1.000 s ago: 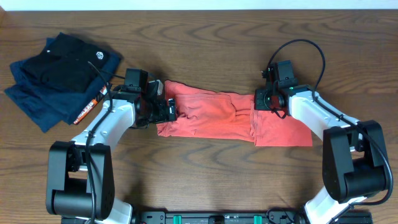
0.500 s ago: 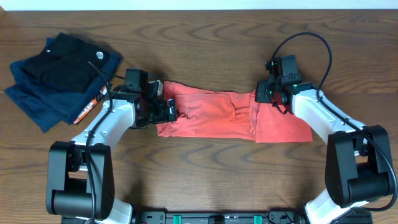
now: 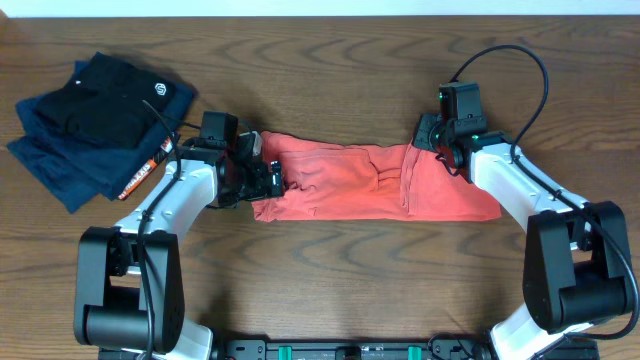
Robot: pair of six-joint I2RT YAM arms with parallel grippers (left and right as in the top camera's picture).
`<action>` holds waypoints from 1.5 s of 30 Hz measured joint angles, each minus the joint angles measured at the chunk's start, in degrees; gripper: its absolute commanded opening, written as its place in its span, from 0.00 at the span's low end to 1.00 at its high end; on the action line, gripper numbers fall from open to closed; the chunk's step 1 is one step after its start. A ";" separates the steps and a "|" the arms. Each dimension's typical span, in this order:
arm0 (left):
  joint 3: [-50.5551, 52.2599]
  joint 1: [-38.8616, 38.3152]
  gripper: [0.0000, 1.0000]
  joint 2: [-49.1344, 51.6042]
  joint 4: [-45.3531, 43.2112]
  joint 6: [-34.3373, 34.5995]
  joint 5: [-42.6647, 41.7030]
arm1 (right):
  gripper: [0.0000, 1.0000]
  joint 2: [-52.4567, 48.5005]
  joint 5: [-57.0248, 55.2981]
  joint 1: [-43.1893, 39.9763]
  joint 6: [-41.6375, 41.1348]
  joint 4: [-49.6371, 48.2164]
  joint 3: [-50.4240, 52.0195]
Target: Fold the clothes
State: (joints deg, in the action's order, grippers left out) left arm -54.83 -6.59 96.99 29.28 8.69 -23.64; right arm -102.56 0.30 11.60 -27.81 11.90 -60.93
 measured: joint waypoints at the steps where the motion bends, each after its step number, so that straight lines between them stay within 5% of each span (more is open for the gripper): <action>1: 0.00 0.00 0.96 0.00 0.02 0.00 0.02 | 0.11 0.00 0.07 0.00 -0.35 0.46 0.00; 5: 0.00 0.00 0.96 0.00 0.04 0.00 0.02 | 0.21 0.00 0.37 0.35 -0.07 3.80 -0.07; 8: 0.00 0.00 0.96 0.00 0.02 0.00 0.02 | 0.50 0.00 0.87 1.27 1.84 6.32 -0.09; 11: 0.00 0.00 0.96 0.00 0.02 0.00 0.02 | 0.53 -0.02 1.22 2.32 4.28 7.21 -0.09; 17: 0.00 0.00 0.96 0.00 0.02 0.00 0.02 | 0.43 -0.02 1.36 2.67 6.27 8.37 -0.11; 33: 0.00 0.00 0.96 0.00 -0.09 0.00 0.02 | 0.38 -0.02 0.00 7.80 6.82 25.79 -0.24; 37: 0.00 0.00 0.96 0.00 -0.07 0.00 0.02 | 0.25 -0.02 -0.26 8.41 7.17 25.79 0.28; 41: 0.00 0.00 0.96 0.00 0.07 0.00 0.02 | 0.01 -0.02 -0.50 8.41 7.28 26.49 1.57; 45: 0.00 0.00 0.96 0.00 0.09 0.00 0.02 | 0.01 0.00 -0.72 8.41 6.82 27.58 1.75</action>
State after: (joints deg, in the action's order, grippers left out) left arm -54.83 -6.59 96.99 29.36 8.69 -23.62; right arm -102.56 -0.43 20.01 -20.99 39.48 -59.18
